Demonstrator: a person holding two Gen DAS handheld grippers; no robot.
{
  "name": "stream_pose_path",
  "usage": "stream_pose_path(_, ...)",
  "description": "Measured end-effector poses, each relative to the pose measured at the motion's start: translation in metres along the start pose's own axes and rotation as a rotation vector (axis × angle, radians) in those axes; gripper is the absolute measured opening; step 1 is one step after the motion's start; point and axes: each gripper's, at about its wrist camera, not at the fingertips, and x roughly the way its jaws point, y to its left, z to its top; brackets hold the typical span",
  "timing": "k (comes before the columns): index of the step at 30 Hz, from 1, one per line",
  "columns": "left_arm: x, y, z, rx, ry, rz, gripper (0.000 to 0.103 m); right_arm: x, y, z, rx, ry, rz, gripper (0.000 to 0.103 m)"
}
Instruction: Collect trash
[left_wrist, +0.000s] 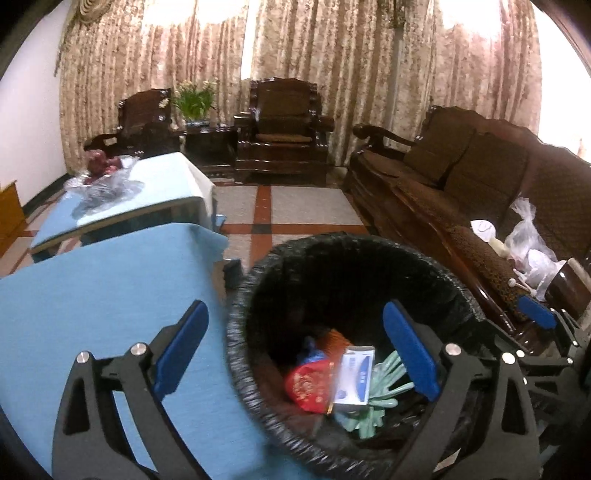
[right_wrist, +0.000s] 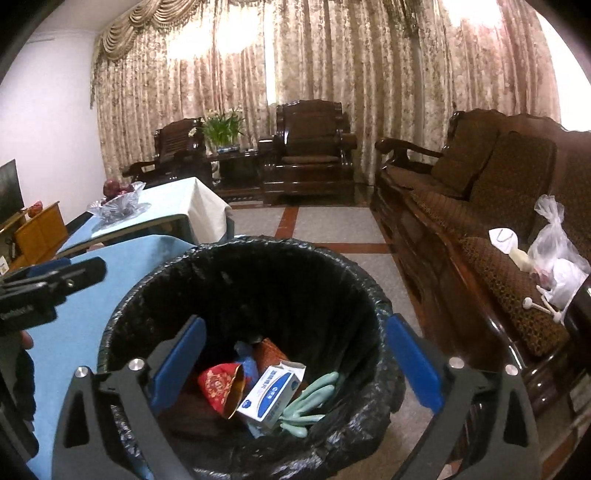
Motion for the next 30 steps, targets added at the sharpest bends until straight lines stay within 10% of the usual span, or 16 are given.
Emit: stream_pose_path(30,-0.154,0.08,-0.029,-0.078,-0.05,0.206,0.098,-0.098,0.112,0.027,-0.066,-0.049,0.2,0.097)
